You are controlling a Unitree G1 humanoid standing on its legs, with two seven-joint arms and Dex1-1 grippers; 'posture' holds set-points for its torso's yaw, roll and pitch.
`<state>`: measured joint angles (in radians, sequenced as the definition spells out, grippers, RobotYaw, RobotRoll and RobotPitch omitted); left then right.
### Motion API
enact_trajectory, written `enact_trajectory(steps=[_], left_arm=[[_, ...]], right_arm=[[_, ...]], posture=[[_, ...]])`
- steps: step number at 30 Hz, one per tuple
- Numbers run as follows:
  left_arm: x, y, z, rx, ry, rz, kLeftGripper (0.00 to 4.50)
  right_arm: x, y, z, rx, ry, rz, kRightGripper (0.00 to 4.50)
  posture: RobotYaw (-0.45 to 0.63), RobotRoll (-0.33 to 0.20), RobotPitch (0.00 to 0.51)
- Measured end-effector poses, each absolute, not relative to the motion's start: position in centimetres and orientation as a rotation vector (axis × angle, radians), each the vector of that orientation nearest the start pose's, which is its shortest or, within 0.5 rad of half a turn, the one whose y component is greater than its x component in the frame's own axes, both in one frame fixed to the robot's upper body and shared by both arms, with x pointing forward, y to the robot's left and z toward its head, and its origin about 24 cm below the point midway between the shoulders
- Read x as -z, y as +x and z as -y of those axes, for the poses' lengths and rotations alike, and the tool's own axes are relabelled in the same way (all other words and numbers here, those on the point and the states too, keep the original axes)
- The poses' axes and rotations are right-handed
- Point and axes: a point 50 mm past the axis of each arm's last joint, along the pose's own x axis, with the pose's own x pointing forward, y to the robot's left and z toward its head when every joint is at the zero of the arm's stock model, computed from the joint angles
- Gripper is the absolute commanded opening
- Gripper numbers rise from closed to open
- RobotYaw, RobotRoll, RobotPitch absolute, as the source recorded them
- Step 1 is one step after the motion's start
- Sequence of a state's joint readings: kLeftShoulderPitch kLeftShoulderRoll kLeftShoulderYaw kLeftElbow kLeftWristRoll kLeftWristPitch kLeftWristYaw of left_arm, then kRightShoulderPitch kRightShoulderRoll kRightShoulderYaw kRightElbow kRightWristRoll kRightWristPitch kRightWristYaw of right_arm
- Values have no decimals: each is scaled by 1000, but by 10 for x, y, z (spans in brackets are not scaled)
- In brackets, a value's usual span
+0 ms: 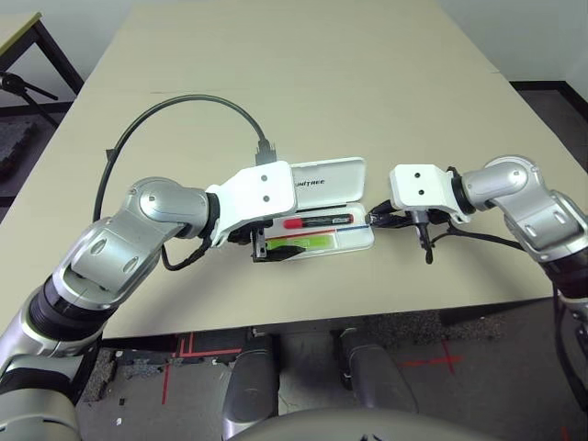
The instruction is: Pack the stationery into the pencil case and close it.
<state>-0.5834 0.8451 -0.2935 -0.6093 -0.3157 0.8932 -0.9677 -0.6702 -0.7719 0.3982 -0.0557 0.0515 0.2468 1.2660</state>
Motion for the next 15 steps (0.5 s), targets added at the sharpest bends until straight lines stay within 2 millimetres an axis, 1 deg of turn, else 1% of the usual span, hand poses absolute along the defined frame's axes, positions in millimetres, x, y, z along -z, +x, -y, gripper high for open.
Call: enact_trajectory(steps=[4,12,15], left_arm=[[-196,243,-128,1211,732,-283,4500],[-196,242,-128,1195,730,-291,4500],[-196,242,-128,1191,729,-294,4500]], right_arm=[[-161,297,136,-1420,-964,-259,298],[-150,300,131,-1444,-976,-286,298],[-148,301,132,-1443,-976,-298,298]], posture=[[2,0,152],[13,0,153],[14,0,154]])
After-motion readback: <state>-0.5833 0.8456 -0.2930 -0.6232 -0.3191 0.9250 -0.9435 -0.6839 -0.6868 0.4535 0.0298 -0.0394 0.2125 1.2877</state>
